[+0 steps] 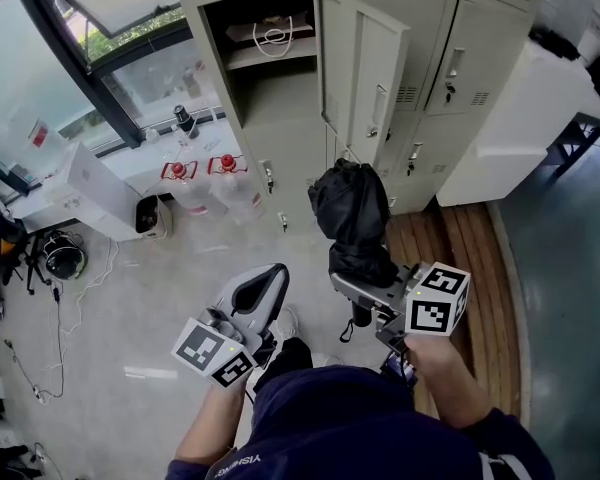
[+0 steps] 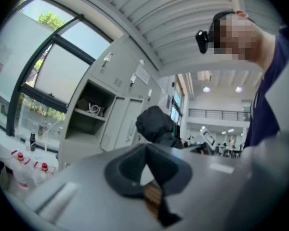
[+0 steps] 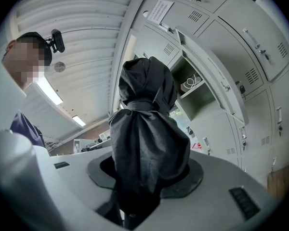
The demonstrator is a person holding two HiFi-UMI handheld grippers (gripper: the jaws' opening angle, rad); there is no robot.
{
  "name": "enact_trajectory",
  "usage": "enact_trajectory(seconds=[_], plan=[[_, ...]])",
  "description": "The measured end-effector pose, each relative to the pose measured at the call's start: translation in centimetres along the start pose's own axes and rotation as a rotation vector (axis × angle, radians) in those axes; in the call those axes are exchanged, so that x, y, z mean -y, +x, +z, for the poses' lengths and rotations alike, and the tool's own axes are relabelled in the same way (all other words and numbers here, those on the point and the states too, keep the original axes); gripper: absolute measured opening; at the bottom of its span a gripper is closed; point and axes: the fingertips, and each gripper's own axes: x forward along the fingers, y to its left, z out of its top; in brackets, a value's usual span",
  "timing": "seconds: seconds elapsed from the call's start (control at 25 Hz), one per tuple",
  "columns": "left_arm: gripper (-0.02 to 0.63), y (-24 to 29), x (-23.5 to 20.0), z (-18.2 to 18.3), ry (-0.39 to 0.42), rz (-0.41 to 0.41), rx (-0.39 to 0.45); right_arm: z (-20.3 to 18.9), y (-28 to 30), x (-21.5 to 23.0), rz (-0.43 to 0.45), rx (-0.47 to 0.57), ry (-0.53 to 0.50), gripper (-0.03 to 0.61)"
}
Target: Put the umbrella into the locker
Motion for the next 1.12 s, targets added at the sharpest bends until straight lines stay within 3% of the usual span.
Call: enact_trajectory(seconds=[0.44, 0.84, 1.12], plan=[[0.002, 4.2, -9.1, 1.1, -0.025, -0.054, -0.001, 3.4, 6.6, 5.7, -0.097, -0.027, -0.059, 0.198], [0.003, 7.3, -21.2, 4.0, -0.041, -0.085, -0.026, 7.0, 15.9, 12.1, -0.171, -0.045, -0.029, 0.198], [0.003, 9.8, -27.4, 4.7, -0.066, -0.124, -0.042, 8.2, 20.7, 16.6, -0.244, -0.081, 0.009, 0.198]])
